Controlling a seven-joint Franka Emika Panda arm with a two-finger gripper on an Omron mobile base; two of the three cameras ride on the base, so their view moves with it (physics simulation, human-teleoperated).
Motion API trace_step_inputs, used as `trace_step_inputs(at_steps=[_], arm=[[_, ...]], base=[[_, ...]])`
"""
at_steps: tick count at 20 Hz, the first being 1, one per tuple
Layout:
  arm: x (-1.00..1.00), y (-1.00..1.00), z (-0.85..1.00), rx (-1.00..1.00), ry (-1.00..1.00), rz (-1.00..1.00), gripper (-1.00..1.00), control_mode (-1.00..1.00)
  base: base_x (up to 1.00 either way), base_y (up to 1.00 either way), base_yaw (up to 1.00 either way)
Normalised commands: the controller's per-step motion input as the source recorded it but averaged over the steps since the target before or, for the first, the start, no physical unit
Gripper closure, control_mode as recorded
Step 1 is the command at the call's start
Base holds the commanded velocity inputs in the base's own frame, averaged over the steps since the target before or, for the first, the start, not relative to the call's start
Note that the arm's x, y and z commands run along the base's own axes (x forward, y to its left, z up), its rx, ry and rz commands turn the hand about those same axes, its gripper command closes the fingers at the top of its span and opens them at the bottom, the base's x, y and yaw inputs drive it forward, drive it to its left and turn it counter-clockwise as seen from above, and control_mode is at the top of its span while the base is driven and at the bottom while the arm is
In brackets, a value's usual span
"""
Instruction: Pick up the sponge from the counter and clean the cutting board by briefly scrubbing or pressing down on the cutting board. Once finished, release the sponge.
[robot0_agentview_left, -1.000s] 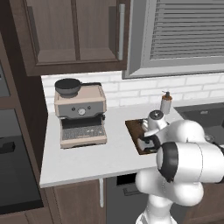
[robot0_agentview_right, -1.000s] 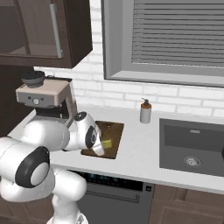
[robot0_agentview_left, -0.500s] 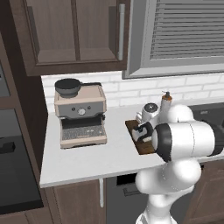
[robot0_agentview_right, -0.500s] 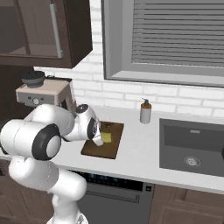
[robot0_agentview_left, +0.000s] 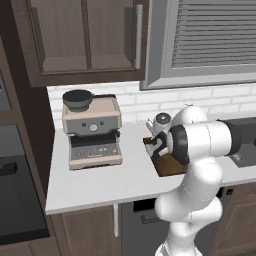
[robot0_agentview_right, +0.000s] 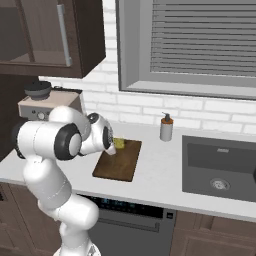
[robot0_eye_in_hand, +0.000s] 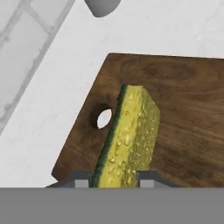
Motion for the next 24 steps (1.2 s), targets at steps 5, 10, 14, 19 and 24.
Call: trace_step_inputs(at_steps=[5,10,14,19,24], arm=[[-0.09,0.12,0.00,0.01,-0.07,-0.06,1.00,-1.00],[-0.70,0.00,0.00,0.03,0.00,-0.08,1.00,-1.00],[-0.77,0.00,0.00,0.04,0.04,-0.06,1.00,-1.00],[-0.62,0.00,0.05,0.05,0.05,-0.05,1.00,-1.00],[-0.08,0.00,0.14,0.04,0.00,-0.03,1.00,-1.00]], base=[[0.00,0.00,0.00],[0.00,0.00,0.00],[0.00,0.00,0.00],[0.00,0.00,0.00],[0.00,0.00,0.00]])
